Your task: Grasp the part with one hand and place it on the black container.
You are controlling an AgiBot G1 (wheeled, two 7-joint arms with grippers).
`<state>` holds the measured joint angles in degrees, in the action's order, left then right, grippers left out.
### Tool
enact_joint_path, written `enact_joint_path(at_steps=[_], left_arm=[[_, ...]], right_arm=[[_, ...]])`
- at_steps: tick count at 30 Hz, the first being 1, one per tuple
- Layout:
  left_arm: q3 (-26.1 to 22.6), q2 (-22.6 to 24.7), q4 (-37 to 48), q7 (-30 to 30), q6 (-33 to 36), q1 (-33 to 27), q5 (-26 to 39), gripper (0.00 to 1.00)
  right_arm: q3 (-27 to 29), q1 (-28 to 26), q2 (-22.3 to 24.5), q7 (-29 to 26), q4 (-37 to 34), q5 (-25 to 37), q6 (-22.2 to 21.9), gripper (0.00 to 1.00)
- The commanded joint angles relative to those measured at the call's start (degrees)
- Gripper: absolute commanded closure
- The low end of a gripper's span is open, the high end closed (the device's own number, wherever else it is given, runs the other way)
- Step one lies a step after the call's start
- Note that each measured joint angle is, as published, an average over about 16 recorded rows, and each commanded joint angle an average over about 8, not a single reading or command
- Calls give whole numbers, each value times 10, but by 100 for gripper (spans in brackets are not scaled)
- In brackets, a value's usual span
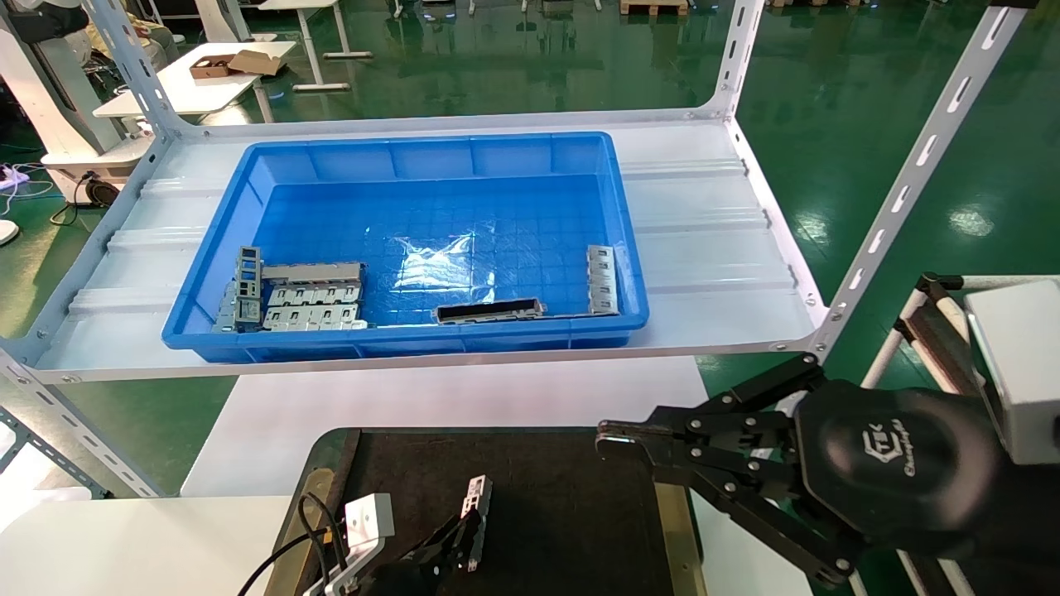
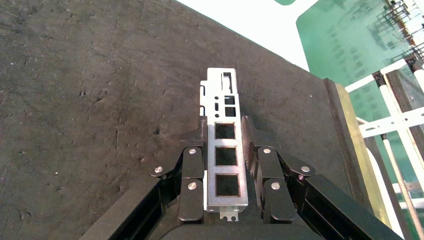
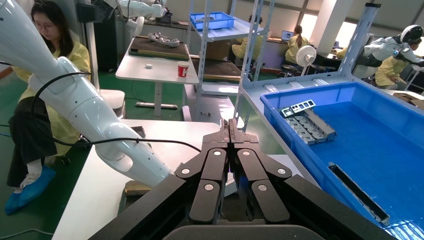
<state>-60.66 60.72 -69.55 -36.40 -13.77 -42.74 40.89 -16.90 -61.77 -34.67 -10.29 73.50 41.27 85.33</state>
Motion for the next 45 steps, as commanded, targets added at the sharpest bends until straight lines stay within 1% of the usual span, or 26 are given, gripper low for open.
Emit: enact_joint_path(at_steps=[1,13,18,22,27,34,39,45], left_arm=[[-10,-2,-4,3,-8,-5,-12,0],[-48,-8,-25,22,-35,-25,-52,0],[-54,-23,-49,34,-33,-29,-45,0],[-52,-43,-67,43,-9,-32,-27,0],[-33,-74,-76,48,60,-35,0,0],[25,-129,-79,72,207,-29,21,0],[82,-168,-79,116,314,-12,9,0],[145,-211,-77,181,427,12,-27,0]], right_arm=[[0,0,0,0,0,0,0,0],[0,0,0,0,0,0,0,0],[-1,0,0,0,0,0,0,0],[-1,0,0,0,0,-1,0,0],[-1,0,0,0,0,-1,0,0],[-1,0,0,1,0,-1,0,0],[-1,0,1,1,0,-1,-1,0],[-1,0,1,1,0,-1,-1,0]])
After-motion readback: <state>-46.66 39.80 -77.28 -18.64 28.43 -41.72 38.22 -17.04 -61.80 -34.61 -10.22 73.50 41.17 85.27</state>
